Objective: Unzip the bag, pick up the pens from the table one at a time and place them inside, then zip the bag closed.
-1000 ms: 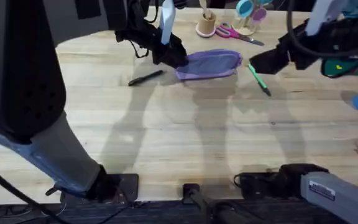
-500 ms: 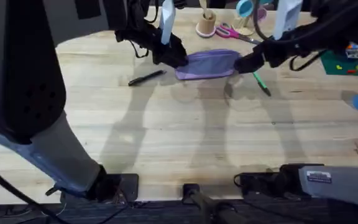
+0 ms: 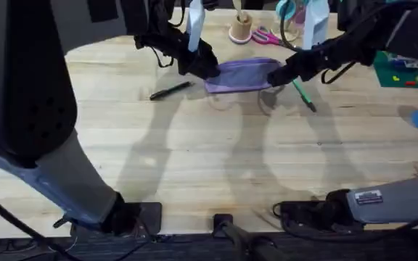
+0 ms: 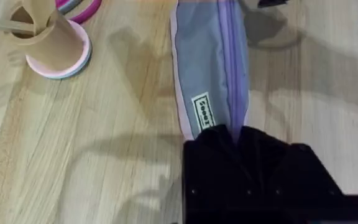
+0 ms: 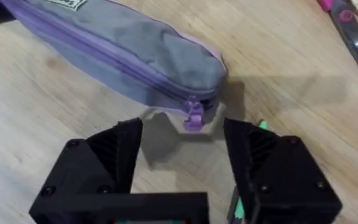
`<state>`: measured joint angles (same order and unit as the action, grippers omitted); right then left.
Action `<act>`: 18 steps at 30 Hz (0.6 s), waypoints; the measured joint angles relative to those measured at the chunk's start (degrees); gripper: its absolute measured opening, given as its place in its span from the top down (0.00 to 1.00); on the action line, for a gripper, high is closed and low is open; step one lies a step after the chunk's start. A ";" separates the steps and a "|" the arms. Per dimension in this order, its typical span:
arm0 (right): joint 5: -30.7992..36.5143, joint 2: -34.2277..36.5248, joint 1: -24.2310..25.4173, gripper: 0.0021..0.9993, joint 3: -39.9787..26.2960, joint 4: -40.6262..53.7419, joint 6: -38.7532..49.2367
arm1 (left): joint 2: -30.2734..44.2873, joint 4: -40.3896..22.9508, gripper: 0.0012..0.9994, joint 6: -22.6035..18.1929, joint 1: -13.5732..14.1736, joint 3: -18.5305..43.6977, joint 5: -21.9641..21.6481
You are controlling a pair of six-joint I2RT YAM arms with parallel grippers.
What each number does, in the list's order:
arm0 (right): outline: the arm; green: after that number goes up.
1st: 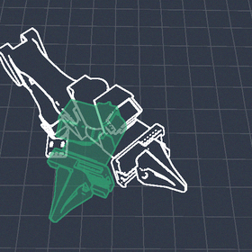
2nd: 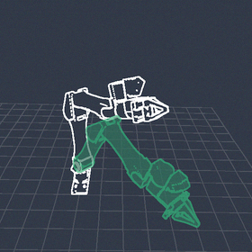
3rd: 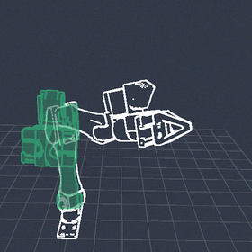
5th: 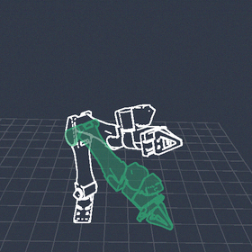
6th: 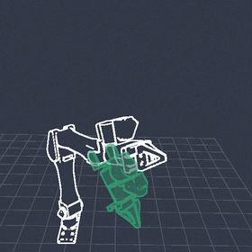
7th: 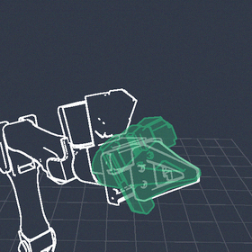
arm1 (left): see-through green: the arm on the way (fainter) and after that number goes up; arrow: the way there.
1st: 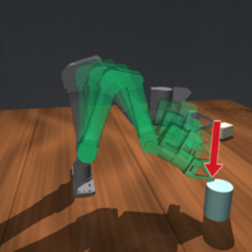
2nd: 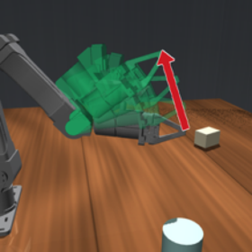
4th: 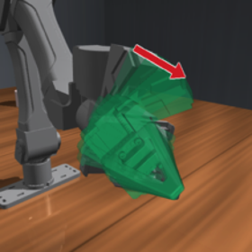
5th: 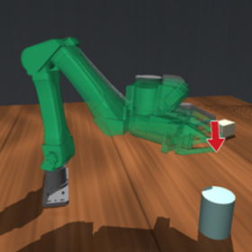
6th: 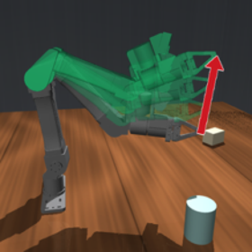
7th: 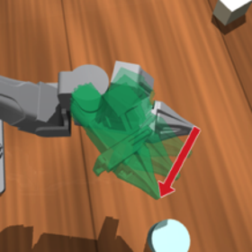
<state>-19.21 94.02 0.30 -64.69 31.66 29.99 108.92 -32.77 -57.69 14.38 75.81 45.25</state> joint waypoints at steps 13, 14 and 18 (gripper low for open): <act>-0.05 0.87 0.00 0.88 -0.04 -2.33 -0.03 | 0.00 -0.02 0.96 0.00 -0.01 0.00 -0.02; -0.12 0.87 0.11 0.95 -0.04 -2.31 -0.12 | 0.00 0.02 0.96 0.00 -0.01 0.00 -0.02; -0.12 0.87 0.15 0.97 -0.04 -2.45 -0.26 | 0.00 0.02 0.96 0.00 -0.01 0.00 -0.04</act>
<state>-19.33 94.89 0.45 -64.73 29.21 29.73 108.92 -32.75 -57.69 14.37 75.81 45.21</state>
